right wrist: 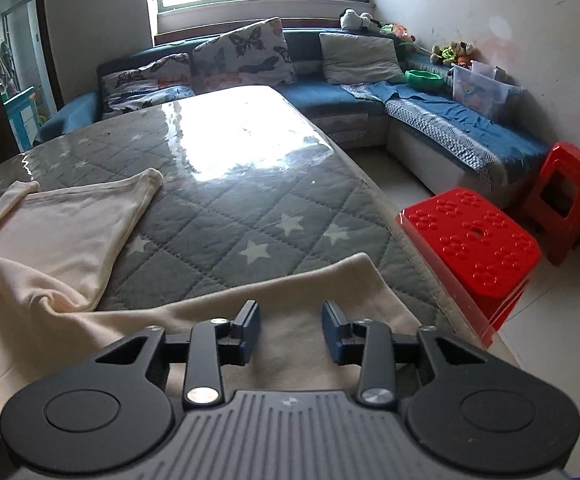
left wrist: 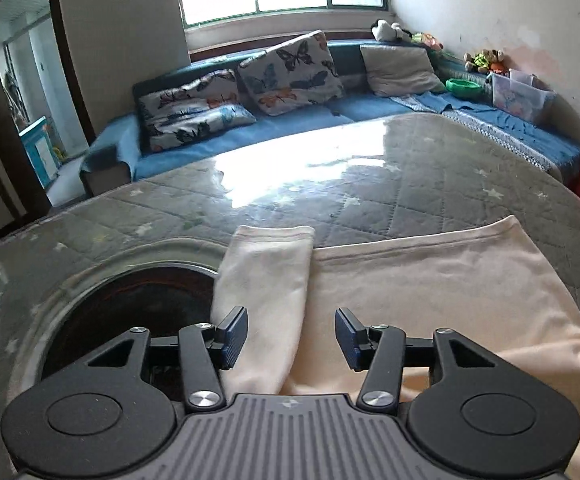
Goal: Fold clothes
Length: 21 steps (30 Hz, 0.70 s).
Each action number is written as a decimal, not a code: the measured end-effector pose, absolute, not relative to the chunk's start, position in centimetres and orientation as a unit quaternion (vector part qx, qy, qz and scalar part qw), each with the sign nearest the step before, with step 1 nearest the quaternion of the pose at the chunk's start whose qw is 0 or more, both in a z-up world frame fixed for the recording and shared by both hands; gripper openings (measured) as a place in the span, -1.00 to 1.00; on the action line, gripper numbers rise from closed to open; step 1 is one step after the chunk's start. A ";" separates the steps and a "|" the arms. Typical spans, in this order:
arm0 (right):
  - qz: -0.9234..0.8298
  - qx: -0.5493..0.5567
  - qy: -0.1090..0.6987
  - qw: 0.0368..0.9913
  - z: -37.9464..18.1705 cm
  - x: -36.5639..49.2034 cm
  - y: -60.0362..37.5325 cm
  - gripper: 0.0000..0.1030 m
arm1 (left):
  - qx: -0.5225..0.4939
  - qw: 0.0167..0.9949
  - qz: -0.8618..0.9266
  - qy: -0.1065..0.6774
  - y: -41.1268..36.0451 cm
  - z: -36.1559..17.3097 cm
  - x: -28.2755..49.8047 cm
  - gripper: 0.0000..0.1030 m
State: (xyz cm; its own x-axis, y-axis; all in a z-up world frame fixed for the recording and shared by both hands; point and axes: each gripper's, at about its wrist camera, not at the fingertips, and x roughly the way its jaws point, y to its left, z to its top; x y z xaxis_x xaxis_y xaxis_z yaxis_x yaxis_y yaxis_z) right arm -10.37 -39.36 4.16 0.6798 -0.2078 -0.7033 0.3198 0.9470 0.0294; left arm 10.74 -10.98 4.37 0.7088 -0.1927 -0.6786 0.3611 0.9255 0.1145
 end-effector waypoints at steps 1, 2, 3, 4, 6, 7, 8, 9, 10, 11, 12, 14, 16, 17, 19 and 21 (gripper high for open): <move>-0.144 0.076 0.373 0.913 4.2 -10.3 -39.4 -0.30 | 0.120 0.915 -0.152 0.354 -11.2 4.1 11.3 0.01; -0.143 0.077 0.373 0.913 4.1 -10.2 -39.4 -0.29 | 0.121 0.913 -0.153 0.357 -11.5 3.8 11.9 0.01; -0.143 0.078 0.373 0.914 4.1 -10.2 -39.5 -0.28 | 0.124 0.913 -0.151 0.358 -11.8 3.5 12.5 0.01; -0.143 0.078 0.373 0.914 4.1 -10.2 -39.6 -0.27 | 0.127 0.912 -0.151 0.359 -12.0 3.3 12.9 0.01; -0.142 0.082 0.372 0.914 4.1 -10.1 -39.9 -0.25 | 0.134 0.910 -0.151 0.363 -12.5 2.7 13.9 0.01; -0.142 0.082 0.371 0.914 4.1 -10.1 -39.9 -0.23 | 0.138 0.909 -0.148 0.366 -12.6 2.4 14.3 0.00; -0.142 0.081 0.371 0.914 4.1 -10.1 -40.0 -0.20 | 0.141 0.907 -0.146 0.368 -12.8 2.0 14.7 0.00; -0.142 0.081 0.371 0.914 4.1 -10.1 -40.0 -0.20 | 0.143 0.906 -0.144 0.370 -12.8 1.8 15.0 0.00; -0.142 0.080 0.371 0.914 4.1 -10.1 -40.1 -0.19 | 0.141 0.907 -0.143 0.371 -12.7 1.6 15.2 -0.01; -0.142 0.080 0.370 0.914 4.1 -10.0 -40.1 -0.18 | 0.138 0.907 -0.142 0.371 -12.4 1.6 15.4 -0.19; -0.142 0.080 0.370 0.915 4.1 -10.0 -40.2 -0.18 | 0.135 0.908 -0.140 0.370 -12.2 1.6 15.5 -0.34; -0.142 0.081 0.369 0.915 4.1 -10.0 -40.2 -0.18 | 0.128 0.910 -0.132 0.372 -11.5 1.8 15.7 -0.83; -0.142 0.080 0.369 0.915 4.1 -10.0 -40.3 -0.17 | 0.114 0.917 -0.109 0.367 -10.1 2.3 15.6 -0.89; -0.142 0.079 0.369 0.915 4.1 -10.0 -40.3 -0.17 | 0.105 0.920 -0.098 0.364 -9.4 2.6 15.6 -0.90; -0.141 0.078 0.368 0.916 4.1 -10.0 -40.3 -0.17 | 0.079 0.928 -0.075 0.356 -7.2 3.5 15.2 -0.91; -0.141 0.078 0.368 0.916 4.1 -10.0 -40.3 -0.17 | 0.061 0.936 -0.049 0.344 -4.8 4.6 14.5 -0.91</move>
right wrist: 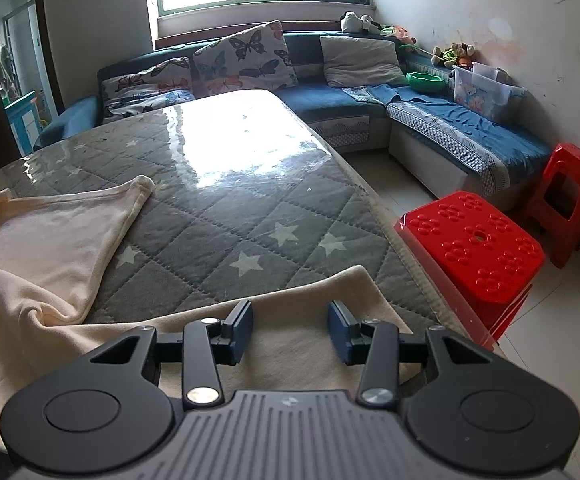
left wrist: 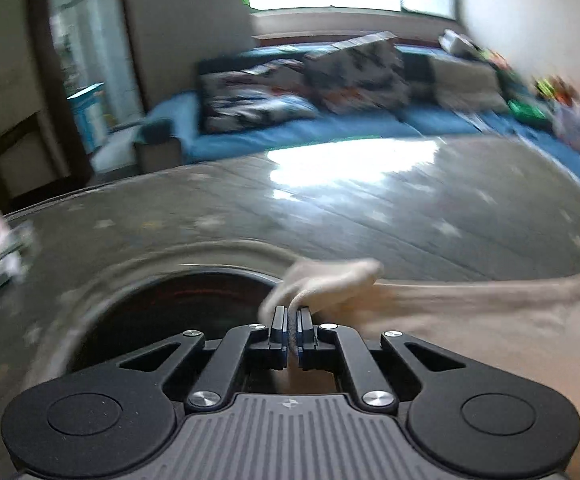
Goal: Fold clothes
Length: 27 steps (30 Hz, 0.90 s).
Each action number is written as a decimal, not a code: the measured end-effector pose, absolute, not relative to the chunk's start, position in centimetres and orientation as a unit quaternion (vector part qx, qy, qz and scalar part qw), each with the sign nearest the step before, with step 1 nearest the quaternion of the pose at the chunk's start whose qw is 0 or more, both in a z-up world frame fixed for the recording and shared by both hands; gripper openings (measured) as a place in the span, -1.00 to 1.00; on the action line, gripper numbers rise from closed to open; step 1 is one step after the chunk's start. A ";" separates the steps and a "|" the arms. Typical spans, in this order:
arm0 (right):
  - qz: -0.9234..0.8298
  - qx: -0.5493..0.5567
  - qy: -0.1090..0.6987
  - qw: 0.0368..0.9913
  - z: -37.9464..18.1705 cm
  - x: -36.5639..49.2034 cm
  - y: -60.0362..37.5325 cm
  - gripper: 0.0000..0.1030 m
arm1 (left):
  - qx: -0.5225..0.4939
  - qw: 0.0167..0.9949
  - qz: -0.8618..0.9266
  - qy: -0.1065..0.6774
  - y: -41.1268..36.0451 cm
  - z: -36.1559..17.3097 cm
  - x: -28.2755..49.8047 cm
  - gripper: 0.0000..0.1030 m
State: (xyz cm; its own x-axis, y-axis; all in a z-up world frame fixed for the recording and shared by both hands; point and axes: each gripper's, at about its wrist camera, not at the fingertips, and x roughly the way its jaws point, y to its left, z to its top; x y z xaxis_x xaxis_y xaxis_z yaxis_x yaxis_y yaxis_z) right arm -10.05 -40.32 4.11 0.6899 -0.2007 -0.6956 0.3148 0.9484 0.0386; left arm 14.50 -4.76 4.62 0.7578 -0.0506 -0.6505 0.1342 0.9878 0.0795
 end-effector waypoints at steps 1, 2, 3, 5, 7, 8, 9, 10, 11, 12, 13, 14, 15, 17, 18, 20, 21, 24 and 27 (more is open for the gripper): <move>-0.141 0.077 0.368 0.916 4.1 -10.0 -40.3 -0.17 | 0.053 0.938 -0.037 0.339 -3.6 5.1 14.1 -0.91; -0.141 0.075 0.368 0.916 4.1 -10.0 -40.3 -0.17 | 0.044 0.941 -0.025 0.334 -2.2 5.6 13.6 -0.91; -0.141 0.073 0.367 0.916 4.1 -10.0 -40.2 -0.16 | 0.033 0.943 -0.015 0.330 -0.8 6.0 12.9 -0.91; -0.143 0.070 0.366 0.917 4.1 -10.0 -40.2 -0.15 | 0.017 0.946 0.008 0.323 2.1 6.6 11.3 -0.92; -0.144 0.067 0.365 0.917 4.0 -10.1 -40.2 -0.12 | 0.003 0.945 0.032 0.324 4.6 6.5 9.6 -0.92; -0.146 0.066 0.364 0.918 4.0 -10.1 -40.3 -0.10 | -0.004 0.944 0.044 0.326 5.9 6.4 8.7 -0.92; -0.146 0.065 0.363 0.918 3.9 -10.0 -40.4 -0.10 | -0.010 0.943 0.053 0.329 7.0 6.3 7.9 -0.92; -0.148 0.064 0.362 0.918 3.9 -9.9 -40.5 -0.09 | -0.015 0.941 0.061 0.332 8.0 6.0 7.2 -0.92; -0.149 0.064 0.363 0.918 3.9 -9.8 -40.6 -0.09 | -0.022 0.939 0.068 0.336 8.9 5.6 6.2 -0.92; -0.151 0.064 0.363 0.917 4.0 -9.7 -40.8 -0.09 | -0.028 0.938 0.071 0.339 9.7 5.3 5.4 -0.92; -0.152 0.065 0.363 0.917 4.0 -9.5 -40.9 -0.09 | -0.033 0.936 0.076 0.342 10.4 5.1 4.6 -0.92; -0.152 0.065 0.362 0.917 4.0 -9.3 -41.1 -0.09 | -0.038 0.935 0.079 0.344 11.0 4.8 3.8 -0.92; -0.152 0.063 0.362 0.918 3.9 -9.1 -41.2 -0.09 | -0.042 0.933 0.082 0.347 11.4 4.5 3.2 -0.92; -0.151 0.061 0.361 0.918 3.9 -8.6 -41.4 -0.09 | -0.046 0.931 0.087 0.352 12.0 4.1 2.1 -0.93; -0.151 0.060 0.361 0.918 3.9 -8.2 -41.5 -0.09 | -0.045 0.929 0.090 0.356 12.2 3.9 1.8 -0.94; -0.151 0.056 0.362 0.918 3.9 -7.5 -41.7 -0.09 | -0.044 0.926 0.094 0.364 12.5 3.5 1.3 -0.93; -0.151 0.054 0.362 0.918 3.9 -7.2 -41.7 -0.09 | -0.051 0.923 0.093 0.369 12.8 3.4 1.3 -0.93; -0.145 0.034 0.363 0.920 4.5 -6.9 -41.3 -0.10 | -0.048 0.926 0.080 0.367 12.8 4.0 0.7 -0.88; -0.125 0.013 0.356 0.926 5.8 -7.8 -40.2 -0.11 | -0.028 0.934 0.055 0.353 12.1 5.3 -0.4 -0.81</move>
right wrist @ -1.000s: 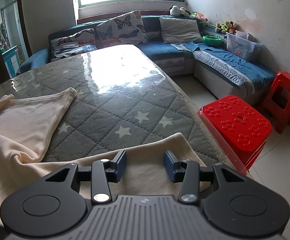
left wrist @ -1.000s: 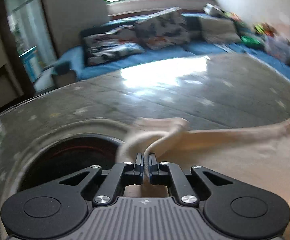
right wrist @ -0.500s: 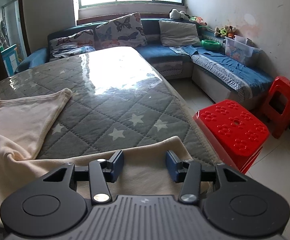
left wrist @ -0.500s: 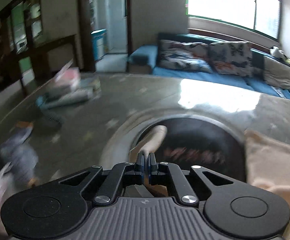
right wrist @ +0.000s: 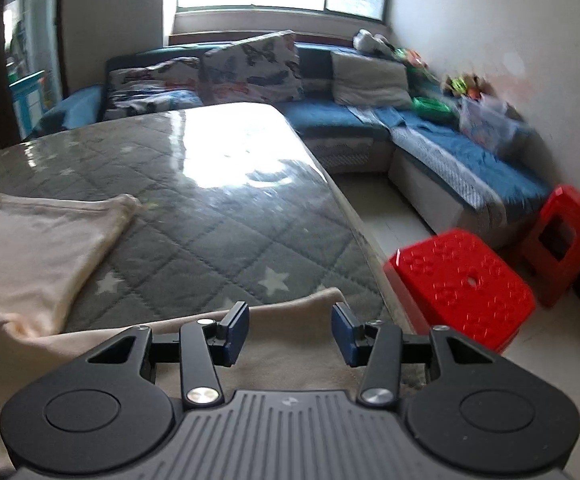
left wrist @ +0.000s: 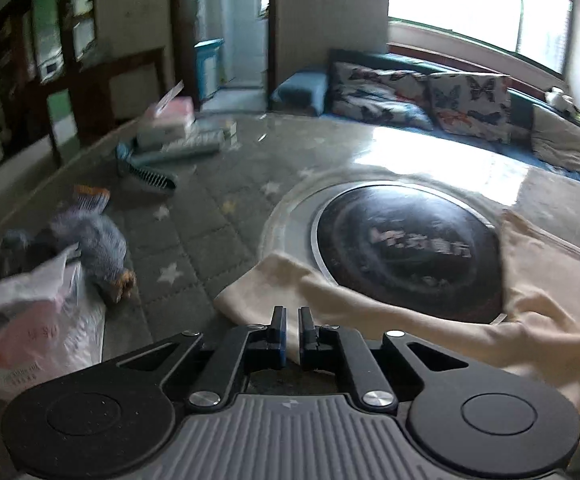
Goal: Fold clothes
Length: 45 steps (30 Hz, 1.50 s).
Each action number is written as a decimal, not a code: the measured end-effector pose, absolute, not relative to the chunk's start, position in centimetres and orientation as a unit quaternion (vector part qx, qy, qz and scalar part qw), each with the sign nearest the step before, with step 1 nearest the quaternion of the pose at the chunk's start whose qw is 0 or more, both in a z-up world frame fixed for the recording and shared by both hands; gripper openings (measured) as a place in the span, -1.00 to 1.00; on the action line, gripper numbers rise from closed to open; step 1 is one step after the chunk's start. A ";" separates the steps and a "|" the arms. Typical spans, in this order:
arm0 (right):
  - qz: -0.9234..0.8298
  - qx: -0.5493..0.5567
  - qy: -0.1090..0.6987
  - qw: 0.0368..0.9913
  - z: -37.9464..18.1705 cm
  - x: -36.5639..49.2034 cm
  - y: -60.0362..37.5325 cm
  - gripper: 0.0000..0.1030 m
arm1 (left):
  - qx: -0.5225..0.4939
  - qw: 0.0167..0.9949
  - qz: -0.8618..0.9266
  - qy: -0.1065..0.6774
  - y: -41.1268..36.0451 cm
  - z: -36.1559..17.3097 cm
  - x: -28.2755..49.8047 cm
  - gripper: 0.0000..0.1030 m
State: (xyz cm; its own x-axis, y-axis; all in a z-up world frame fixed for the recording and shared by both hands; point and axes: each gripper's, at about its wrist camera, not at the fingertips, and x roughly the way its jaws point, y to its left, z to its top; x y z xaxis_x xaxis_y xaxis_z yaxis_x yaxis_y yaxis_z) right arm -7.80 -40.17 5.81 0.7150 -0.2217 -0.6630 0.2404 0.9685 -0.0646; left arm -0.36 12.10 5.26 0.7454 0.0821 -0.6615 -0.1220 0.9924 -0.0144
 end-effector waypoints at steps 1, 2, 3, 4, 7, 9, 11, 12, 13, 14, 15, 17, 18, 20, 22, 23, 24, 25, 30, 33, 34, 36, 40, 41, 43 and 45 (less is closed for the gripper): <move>-0.113 0.010 0.354 0.928 6.3 -8.2 -39.7 -0.12 | -0.024 0.936 0.038 0.349 11.5 5.7 -0.7 -0.71; -0.101 0.007 0.352 0.931 6.8 -8.5 -39.3 -0.12 | -0.019 0.938 0.018 0.347 10.7 6.0 -1.1 -0.63; -0.090 0.005 0.349 0.933 7.3 -8.9 -38.8 -0.12 | -0.013 0.939 -0.002 0.344 9.9 6.3 -1.5 -0.59; -0.075 0.003 0.348 0.934 7.8 -9.2 -38.3 -0.12 | -0.007 0.939 -0.023 0.342 9.0 6.5 -1.9 -0.52; -0.020 -0.004 0.352 0.936 8.7 -9.9 -36.1 -0.14 | 0.010 0.936 -0.099 0.336 5.8 7.0 -2.9 -0.47; 0.020 -0.008 0.356 0.934 9.0 -10.2 -34.5 -0.18 | 0.022 0.930 -0.154 0.332 3.4 7.2 -3.7 -0.36; 0.063 -0.012 0.363 0.930 9.3 -10.4 -32.6 -0.24 | 0.032 0.921 -0.206 0.329 1.0 7.3 -4.5 -0.21; 0.087 -0.017 0.367 0.926 9.3 -10.4 -31.4 -0.26 | 0.037 0.916 -0.226 0.331 -0.1 7.2 -4.7 -0.20; 0.107 -0.023 0.370 0.922 9.4 -10.4 -30.3 -0.27 | 0.045 0.910 -0.244 0.333 -1.1 7.0 -4.9 -0.19; 0.127 -0.027 0.373 0.919 9.4 -10.4 -29.3 -0.28 | 0.053 0.904 -0.260 0.335 -2.0 6.8 -5.1 -0.15; 0.146 -0.030 0.375 0.915 9.5 -10.4 -28.3 -0.28 | 0.063 0.899 -0.271 0.337 -2.8 6.5 -5.3 -0.15; 0.177 -0.038 0.377 0.908 9.6 -10.6 -26.5 -0.30 | 0.079 0.893 -0.285 0.340 -4.0 5.9 -5.5 -0.15; 0.192 -0.045 0.378 0.904 9.7 -10.7 -25.6 -0.31 | 0.084 0.890 -0.291 0.342 -4.4 5.6 -5.6 -0.15; 0.218 -0.058 0.380 0.897 9.7 -11.1 -24.0 -0.33 | 0.090 0.884 -0.298 0.348 -4.7 5.0 -5.5 -0.17; 0.240 -0.069 0.380 0.891 9.8 -11.2 -22.6 -0.37 | 0.094 0.880 -0.303 0.354 -4.8 4.5 -5.3 -0.19; 0.248 -0.072 0.381 0.888 9.7 -11.2 -22.0 -0.37 | 0.095 0.876 -0.310 0.356 -4.7 4.3 -5.2 -0.19; 0.256 -0.075 0.382 0.885 9.7 -11.2 -21.5 -0.37 | 0.096 0.873 -0.317 0.358 -4.7 4.1 -5.2 -0.19; 0.263 -0.079 0.384 0.882 9.5 -11.3 -21.0 -0.39 | 0.099 0.871 -0.321 0.360 -4.7 3.8 -5.1 -0.18; 0.278 -0.103 0.395 0.870 8.5 -11.4 -19.0 -0.59 | 0.114 0.869 -0.311 0.368 -5.2 2.6 -5.1 -0.59; 0.273 -0.109 0.400 0.868 8.1 -11.4 -18.7 -0.78 | 0.107 0.872 -0.312 0.361 -4.8 2.7 -5.4 -0.74; 0.271 -0.111 0.402 0.868 7.9 -11.4 -18.7 -0.88 | 0.107 0.875 -0.315 0.353 -4.6 3.1 -5.7 -0.76; 0.275 -0.114 0.395 0.869 8.3 -11.9 -18.7 -0.93 | 0.105 0.879 -0.325 0.333 -4.1 4.1 -6.5 -0.77; 0.298 -0.121 0.384 0.866 9.7 -13.8 -19.1 -0.95 | 0.104 0.878 -0.353 0.305 -2.7 5.4 -8.3 -0.77; 0.307 -0.122 0.386 0.861 9.9 -14.3 -19.2 -0.95 | 0.106 0.873 -0.361 0.309 -2.3 5.2 -8.5 -0.77; 0.324 -0.124 0.399 0.849 9.8 -15.1 -19.3 -0.95 | 0.109 0.861 -0.374 0.327 -1.9 4.5 -8.8 -0.76; 0.341 -0.128 0.422 0.830 8.9 -15.9 -19.2 -0.95 | 0.116 0.845 -0.385 0.351 -1.7 3.6 -8.9 -0.75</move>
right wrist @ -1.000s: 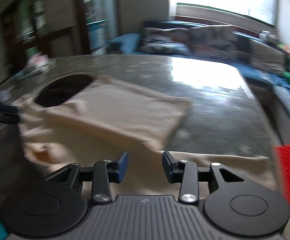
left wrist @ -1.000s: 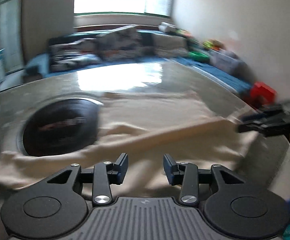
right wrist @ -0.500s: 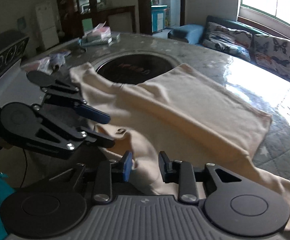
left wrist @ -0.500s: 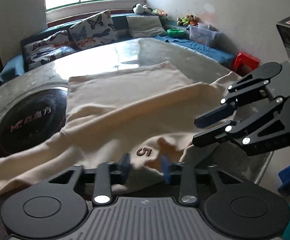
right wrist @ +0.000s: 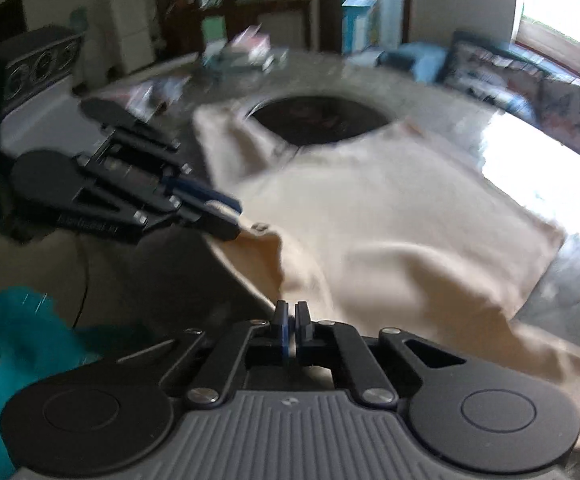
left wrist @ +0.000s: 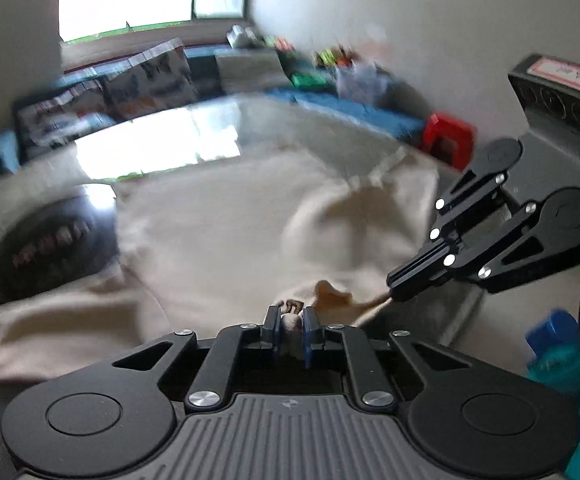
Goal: Fold clothes
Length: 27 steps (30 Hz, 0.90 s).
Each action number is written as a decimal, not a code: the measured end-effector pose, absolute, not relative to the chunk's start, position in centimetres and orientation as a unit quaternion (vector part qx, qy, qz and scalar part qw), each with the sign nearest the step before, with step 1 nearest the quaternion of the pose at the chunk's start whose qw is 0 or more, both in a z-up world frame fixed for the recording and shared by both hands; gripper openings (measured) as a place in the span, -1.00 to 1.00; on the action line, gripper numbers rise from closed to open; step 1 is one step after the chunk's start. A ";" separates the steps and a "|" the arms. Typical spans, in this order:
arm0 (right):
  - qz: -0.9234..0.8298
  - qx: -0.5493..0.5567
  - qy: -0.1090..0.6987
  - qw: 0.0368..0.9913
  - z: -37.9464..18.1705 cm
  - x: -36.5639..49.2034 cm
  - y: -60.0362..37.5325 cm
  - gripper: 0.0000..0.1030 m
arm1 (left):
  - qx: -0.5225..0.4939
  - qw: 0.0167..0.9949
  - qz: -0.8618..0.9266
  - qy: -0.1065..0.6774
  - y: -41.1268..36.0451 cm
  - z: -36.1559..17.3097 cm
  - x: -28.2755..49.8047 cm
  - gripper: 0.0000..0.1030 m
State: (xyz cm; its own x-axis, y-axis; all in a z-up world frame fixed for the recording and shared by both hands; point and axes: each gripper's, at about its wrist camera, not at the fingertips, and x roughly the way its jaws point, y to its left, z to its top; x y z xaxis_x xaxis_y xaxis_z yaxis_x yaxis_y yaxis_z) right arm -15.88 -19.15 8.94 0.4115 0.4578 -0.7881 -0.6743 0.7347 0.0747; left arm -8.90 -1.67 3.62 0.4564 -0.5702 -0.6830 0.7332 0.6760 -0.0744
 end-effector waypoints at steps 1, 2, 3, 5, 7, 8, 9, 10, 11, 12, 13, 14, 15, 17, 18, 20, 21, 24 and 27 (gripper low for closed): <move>0.347 -0.129 0.429 0.824 8.6 -16.1 -19.1 -0.95 | 0.120 0.840 -0.389 0.358 -1.6 3.4 -8.9 -0.75; 0.351 -0.130 0.433 0.820 8.4 -16.3 -19.2 -0.95 | 0.122 0.838 -0.393 0.360 -1.5 3.5 -9.0 -0.74; 0.354 -0.129 0.434 0.818 8.4 -16.5 -19.3 -0.94 | 0.122 0.835 -0.397 0.360 -1.4 3.6 -9.0 -0.74; 0.352 -0.124 0.424 0.825 9.2 -16.2 -19.9 -0.88 | 0.123 0.838 -0.403 0.347 -1.2 4.3 -9.0 -0.71; 0.340 -0.122 0.410 0.838 10.0 -15.7 -20.4 -0.81 | 0.124 0.847 -0.401 0.326 -1.4 5.4 -8.8 -0.70; 0.327 -0.124 0.402 0.847 10.3 -15.3 -20.6 -0.80 | 0.121 0.853 -0.395 0.319 -1.6 5.7 -8.4 -0.70; 0.310 -0.125 0.395 0.856 10.5 -14.8 -20.9 -0.80 | 0.117 0.858 -0.390 0.315 -1.8 6.0 -8.0 -0.70; 0.293 -0.124 0.391 0.864 10.5 -14.2 -21.4 -0.79 | 0.110 0.861 -0.386 0.314 -2.0 6.0 -7.4 -0.70; 0.273 -0.121 0.390 0.871 10.3 -13.6 -21.9 -0.77 | 0.102 0.863 -0.382 0.314 -2.4 5.8 -6.8 -0.70; 0.251 -0.117 0.390 0.878 10.1 -13.0 -22.5 -0.76 | 0.096 0.864 -0.378 0.318 -2.9 5.5 -6.2 -0.70; 0.234 -0.111 0.392 0.883 9.9 -12.5 -23.0 -0.72 | 0.091 0.863 -0.378 0.323 -3.4 5.1 -5.7 -0.70; 0.222 -0.104 0.394 0.886 9.6 -12.0 -23.6 -0.71 | 0.086 0.860 -0.380 0.329 -3.9 4.5 -5.3 -0.70; 0.210 -0.097 0.396 0.889 9.3 -11.5 -24.2 -0.69 | 0.084 0.857 -0.383 0.335 -4.5 4.0 -5.1 -0.70; 0.185 -0.101 0.407 0.889 8.3 -11.2 -24.9 -0.63 | 0.084 0.848 -0.392 0.348 -5.6 2.8 -4.9 -0.70; 0.172 -0.106 0.414 0.888 7.8 -11.1 -25.2 -0.63 | 0.085 0.843 -0.395 0.354 -6.0 2.3 -4.9 -0.70; 0.149 -0.113 0.426 0.885 6.8 -11.1 -25.9 -0.61 | 0.087 0.836 -0.402 0.364 -6.3 1.4 -5.3 -0.70; 0.141 -0.111 0.432 0.884 6.5 -11.4 -26.5 -0.60 | 0.087 0.833 -0.405 0.367 -6.4 1.0 -5.6 -0.70; 0.125 -0.100 0.443 0.882 6.1 -12.6 -28.0 -0.49 | 0.080 0.829 -0.412 0.370 -6.4 1.0 -6.0 -0.57; 0.117 -0.096 0.453 0.879 6.2 -13.8 -29.2 -0.49 | 0.082 0.825 -0.421 0.368 -6.7 1.0 -6.5 -0.40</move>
